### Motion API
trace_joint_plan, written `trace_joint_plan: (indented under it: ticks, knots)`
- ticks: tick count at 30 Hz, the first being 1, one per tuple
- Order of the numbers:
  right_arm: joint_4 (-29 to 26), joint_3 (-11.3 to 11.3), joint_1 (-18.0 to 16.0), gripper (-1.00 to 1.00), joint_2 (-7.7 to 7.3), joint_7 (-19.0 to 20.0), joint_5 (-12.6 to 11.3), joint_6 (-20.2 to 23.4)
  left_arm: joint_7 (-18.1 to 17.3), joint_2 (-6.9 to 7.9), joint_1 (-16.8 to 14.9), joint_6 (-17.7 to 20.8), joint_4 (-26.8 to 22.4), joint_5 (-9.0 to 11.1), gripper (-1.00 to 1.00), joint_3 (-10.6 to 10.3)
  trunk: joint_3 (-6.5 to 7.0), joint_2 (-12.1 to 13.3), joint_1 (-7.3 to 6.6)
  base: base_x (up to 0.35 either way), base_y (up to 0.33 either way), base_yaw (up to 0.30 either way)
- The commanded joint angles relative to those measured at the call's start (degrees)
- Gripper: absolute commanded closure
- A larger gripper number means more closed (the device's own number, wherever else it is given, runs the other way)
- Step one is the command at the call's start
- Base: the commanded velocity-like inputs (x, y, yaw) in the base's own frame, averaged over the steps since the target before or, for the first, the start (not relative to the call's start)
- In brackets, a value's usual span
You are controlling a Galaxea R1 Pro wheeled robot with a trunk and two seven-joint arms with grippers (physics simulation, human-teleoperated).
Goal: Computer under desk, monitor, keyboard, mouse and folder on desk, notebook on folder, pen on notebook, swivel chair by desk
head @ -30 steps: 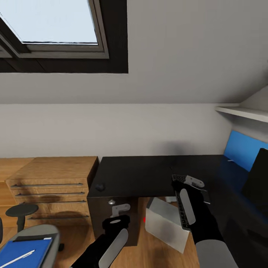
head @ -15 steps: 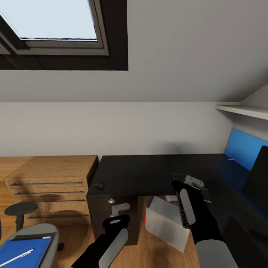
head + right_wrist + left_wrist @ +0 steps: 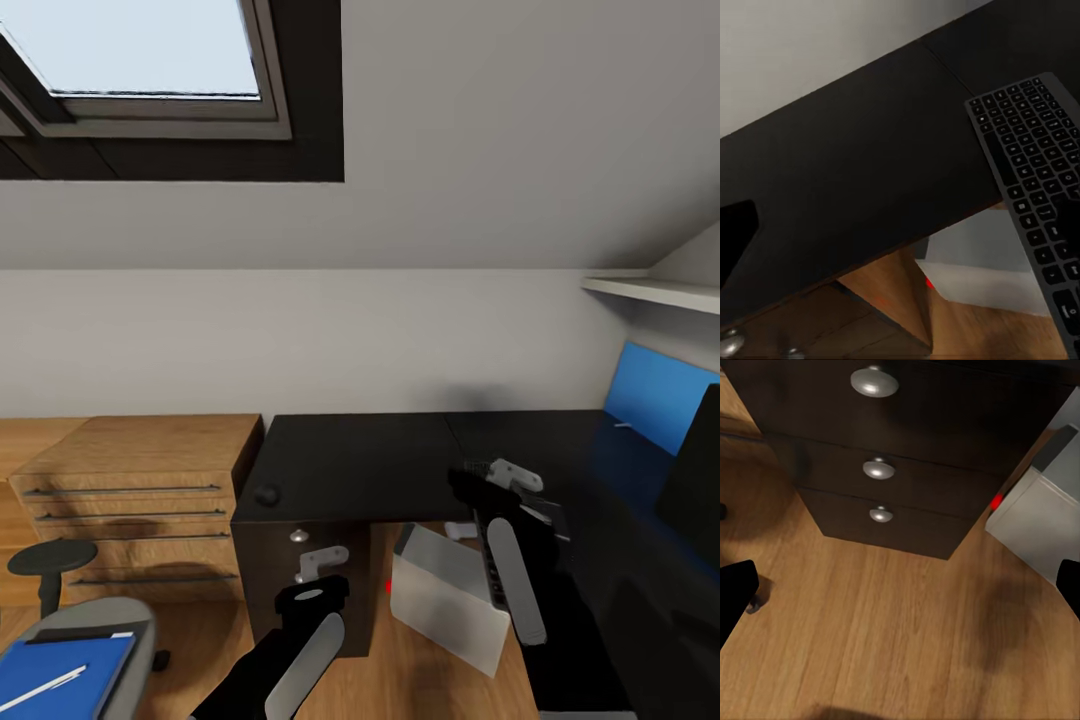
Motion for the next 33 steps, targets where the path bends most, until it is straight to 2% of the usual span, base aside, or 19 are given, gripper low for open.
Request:
trace_joint_plan:
  ticks: [1,6,11,21,22,25,33]
  knots:
    - [-0.35,0.06,0.39,-1.0,0.03,-0.45,-0.66,0.06,0.38,0.04,-0.05,0.26,-0.07,0.23,-1.0,-0.11,-0.26,-0.47,0.23,0.0,0.0,0.0]
    - [-1.18,0.49,3.09,-1.0,0.03,-0.37,-0.85,-0.17,0.38,0.07,-0.03,0.26,-0.01,0.23,-1.0,-0.1,-1.16,-2.48,1.33,0.0,0.0,0.0]
    - [-1.45,1.84,5.69,-1.0,0.02,-0.36,-0.83,-0.34,0.35,0.07,-0.04,0.26,0.01,0.22,-1.0,-0.15,-1.16,-2.48,1.33,0.0,0.0,0.0]
    - [-1.56,2.48,6.94,-1.0,0.08,-0.27,-0.95,-0.91,0.31,0.24,-0.03,0.24,0.19,0.13,-1.0,-0.26,-1.16,-2.48,1.33,-0.01,0.0,0.0]
    - [-1.9,2.68,7.02,-1.0,0.1,-0.29,-2.3,-1.19,0.3,0.16,-0.01,0.25,0.77,-0.11,-1.0,-0.4,-1.16,-2.48,1.33,-0.251,0.0,0.0]
    - [-2.18,2.68,7.04,-1.0,0.07,-0.34,-4.0,-1.32,0.3,0.11,-0.01,0.27,0.94,-0.1,-1.0,-0.46,-1.16,-2.48,1.33,-0.298,0.0,0.0]
    - [-2.21,2.59,7.05,-1.0,0.02,-0.28,-4.4,-1.59,0.3,0.17,-0.02,0.26,1.1,0.14,-1.0,-0.35,-1.16,-2.48,1.33,-0.333,0.0,0.0]
